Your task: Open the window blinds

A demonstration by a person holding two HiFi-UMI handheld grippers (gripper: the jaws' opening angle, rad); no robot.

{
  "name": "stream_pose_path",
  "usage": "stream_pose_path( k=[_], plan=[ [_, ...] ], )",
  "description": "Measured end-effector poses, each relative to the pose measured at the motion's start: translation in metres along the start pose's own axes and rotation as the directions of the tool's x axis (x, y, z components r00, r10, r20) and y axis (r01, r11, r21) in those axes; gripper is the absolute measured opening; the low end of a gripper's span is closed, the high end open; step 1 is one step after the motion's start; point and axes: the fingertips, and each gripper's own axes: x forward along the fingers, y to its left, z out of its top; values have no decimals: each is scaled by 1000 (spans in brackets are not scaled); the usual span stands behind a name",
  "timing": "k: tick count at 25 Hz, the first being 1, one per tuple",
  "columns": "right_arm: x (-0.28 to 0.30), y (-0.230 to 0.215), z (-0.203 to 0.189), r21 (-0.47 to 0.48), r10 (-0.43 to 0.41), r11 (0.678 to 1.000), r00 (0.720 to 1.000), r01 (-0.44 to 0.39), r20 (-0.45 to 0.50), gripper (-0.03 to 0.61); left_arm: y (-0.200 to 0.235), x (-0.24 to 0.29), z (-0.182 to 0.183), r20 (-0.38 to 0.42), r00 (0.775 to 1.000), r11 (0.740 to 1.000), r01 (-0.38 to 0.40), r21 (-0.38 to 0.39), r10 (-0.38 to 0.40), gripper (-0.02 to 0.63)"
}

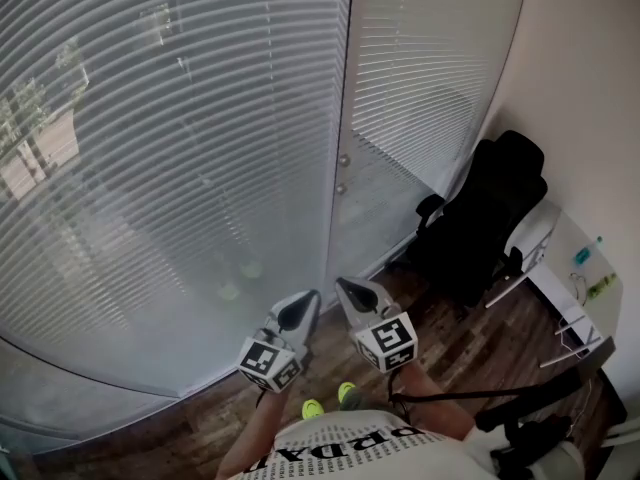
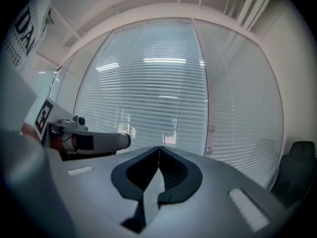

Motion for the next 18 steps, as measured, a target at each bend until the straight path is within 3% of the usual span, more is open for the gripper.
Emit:
stream_pose_path(
  k=[7,12,18],
  plan=[
    [36,-30,-10,-8,27,1000,1000,-27,-6,9,34,31,-15,-19,999,999,-32,-16,31,-3],
    [60,-62,2,-10,82,997,997,-82,9,9,51,76,-6,-12,999,998,-49,-44,49,-3],
    [84,-108,-1,-24,122,992,992,-121,16,9,69,124,-11,-19,996,996,-84,-6,84,-3]
  ],
)
